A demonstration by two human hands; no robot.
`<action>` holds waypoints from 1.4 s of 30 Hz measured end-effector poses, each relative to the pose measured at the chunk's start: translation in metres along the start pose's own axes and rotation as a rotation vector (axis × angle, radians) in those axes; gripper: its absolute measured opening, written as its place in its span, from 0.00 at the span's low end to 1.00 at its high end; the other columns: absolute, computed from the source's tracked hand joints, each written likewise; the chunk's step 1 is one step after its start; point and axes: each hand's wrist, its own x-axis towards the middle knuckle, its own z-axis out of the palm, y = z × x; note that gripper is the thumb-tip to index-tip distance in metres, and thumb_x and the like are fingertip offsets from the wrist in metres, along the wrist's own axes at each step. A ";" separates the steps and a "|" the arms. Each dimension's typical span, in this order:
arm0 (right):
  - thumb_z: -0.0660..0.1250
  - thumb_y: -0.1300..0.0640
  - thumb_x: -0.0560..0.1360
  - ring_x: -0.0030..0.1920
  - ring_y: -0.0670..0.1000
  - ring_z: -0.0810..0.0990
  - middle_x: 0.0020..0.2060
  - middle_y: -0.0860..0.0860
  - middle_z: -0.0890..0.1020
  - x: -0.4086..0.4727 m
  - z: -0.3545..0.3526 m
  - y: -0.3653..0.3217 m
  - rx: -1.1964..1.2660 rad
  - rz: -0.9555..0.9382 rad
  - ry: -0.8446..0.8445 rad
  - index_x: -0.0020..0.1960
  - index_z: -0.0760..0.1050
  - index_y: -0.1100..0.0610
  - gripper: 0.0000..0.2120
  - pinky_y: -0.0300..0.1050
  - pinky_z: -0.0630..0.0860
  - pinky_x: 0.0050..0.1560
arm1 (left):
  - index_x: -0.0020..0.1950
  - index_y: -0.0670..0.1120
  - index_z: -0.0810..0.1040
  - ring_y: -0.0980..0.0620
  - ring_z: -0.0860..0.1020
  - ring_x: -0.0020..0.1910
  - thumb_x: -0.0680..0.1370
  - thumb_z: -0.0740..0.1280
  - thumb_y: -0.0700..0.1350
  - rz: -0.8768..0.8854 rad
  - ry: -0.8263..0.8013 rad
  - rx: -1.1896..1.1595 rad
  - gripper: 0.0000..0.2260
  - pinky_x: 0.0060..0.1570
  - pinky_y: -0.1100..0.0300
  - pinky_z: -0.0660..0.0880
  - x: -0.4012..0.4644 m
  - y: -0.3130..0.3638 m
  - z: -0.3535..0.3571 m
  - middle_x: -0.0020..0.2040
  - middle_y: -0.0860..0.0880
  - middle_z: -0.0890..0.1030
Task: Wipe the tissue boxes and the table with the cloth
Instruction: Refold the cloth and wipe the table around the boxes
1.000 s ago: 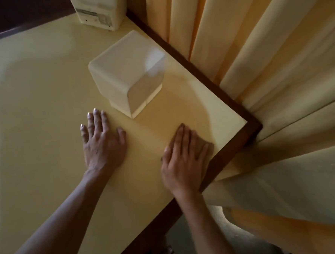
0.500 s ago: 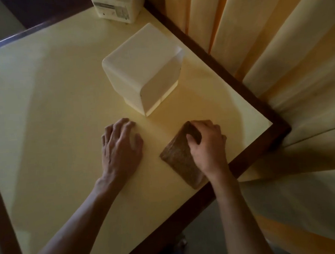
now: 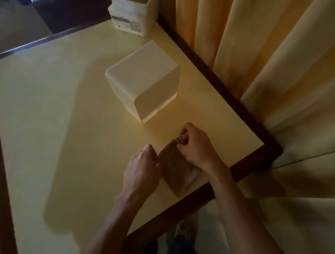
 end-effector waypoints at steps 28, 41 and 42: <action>0.74 0.54 0.77 0.55 0.49 0.77 0.55 0.53 0.78 0.088 -0.078 -0.086 0.280 -0.364 0.356 0.50 0.79 0.50 0.04 0.21 0.71 0.47 | 0.47 0.62 0.79 0.38 0.67 0.72 0.77 0.70 0.59 0.257 0.282 -0.127 0.03 0.66 0.37 0.70 0.084 0.038 -0.139 0.77 0.46 0.67; 0.71 0.59 0.79 0.54 0.45 0.81 0.52 0.48 0.83 0.099 -0.078 -0.089 0.355 -0.440 0.181 0.58 0.80 0.55 0.08 0.36 0.80 0.53 | 0.43 0.57 0.80 0.49 0.81 0.41 0.74 0.74 0.60 -0.015 0.347 -0.052 0.09 0.45 0.53 0.82 0.042 0.067 -0.126 0.46 0.51 0.81; 0.71 0.58 0.79 0.56 0.45 0.80 0.55 0.49 0.82 0.099 -0.076 -0.092 0.307 -0.456 0.212 0.60 0.80 0.56 0.10 0.34 0.79 0.55 | 0.44 0.57 0.80 0.49 0.81 0.41 0.75 0.73 0.60 -0.017 0.324 -0.036 0.09 0.43 0.53 0.82 0.038 0.071 -0.127 0.48 0.50 0.83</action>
